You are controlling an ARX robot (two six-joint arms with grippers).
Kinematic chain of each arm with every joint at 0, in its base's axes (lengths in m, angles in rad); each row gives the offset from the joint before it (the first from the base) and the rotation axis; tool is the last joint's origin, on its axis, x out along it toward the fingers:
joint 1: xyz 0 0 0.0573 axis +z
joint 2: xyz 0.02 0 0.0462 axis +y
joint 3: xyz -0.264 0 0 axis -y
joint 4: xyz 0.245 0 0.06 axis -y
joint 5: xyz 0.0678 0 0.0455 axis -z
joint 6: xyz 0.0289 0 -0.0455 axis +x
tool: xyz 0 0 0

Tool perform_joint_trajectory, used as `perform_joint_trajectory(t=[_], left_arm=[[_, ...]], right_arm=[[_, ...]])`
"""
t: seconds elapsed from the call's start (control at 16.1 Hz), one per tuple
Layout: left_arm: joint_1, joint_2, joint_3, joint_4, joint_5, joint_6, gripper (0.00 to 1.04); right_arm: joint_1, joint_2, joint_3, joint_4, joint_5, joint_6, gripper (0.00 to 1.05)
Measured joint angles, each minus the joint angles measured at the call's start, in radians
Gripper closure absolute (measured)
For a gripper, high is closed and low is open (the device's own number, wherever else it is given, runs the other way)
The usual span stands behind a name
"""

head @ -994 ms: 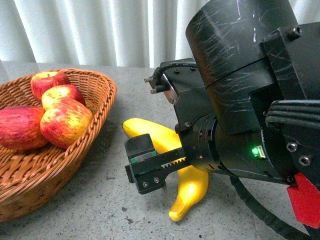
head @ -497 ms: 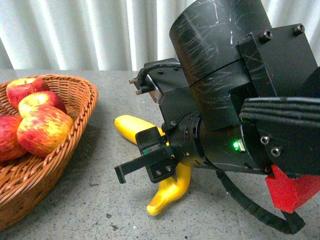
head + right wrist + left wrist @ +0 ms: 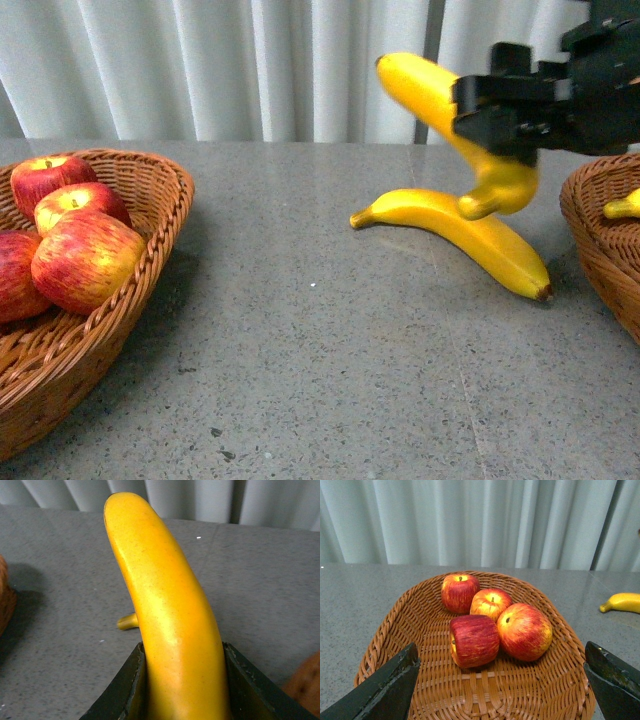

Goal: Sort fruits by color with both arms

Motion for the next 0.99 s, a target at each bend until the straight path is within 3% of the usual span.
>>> perform_joint_trajectory(t=[0.43, 0.68, 0.87, 0.99], left_arm=[[0.000, 0.000, 0.000, 0.000, 0.000, 0.000, 0.07], [0.000, 0.000, 0.000, 0.000, 0.000, 0.000, 0.07], [0.000, 0.000, 0.000, 0.000, 0.000, 0.000, 0.07], [0.000, 0.000, 0.000, 0.000, 0.000, 0.000, 0.07]], right_arm=[[-0.510, -0.058, -0.089, 0.046, -0.170, -0.255, 0.67], [-0.683, -0.043, -0.103, -0.087, -0.256, -0.387, 0.66], [-0.684, -0.113, -0.126, -0.098, -0.313, -0.414, 0.29], [-0.631, -0.170, -0.121, -0.050, -0.332, -0.372, 0.05]])
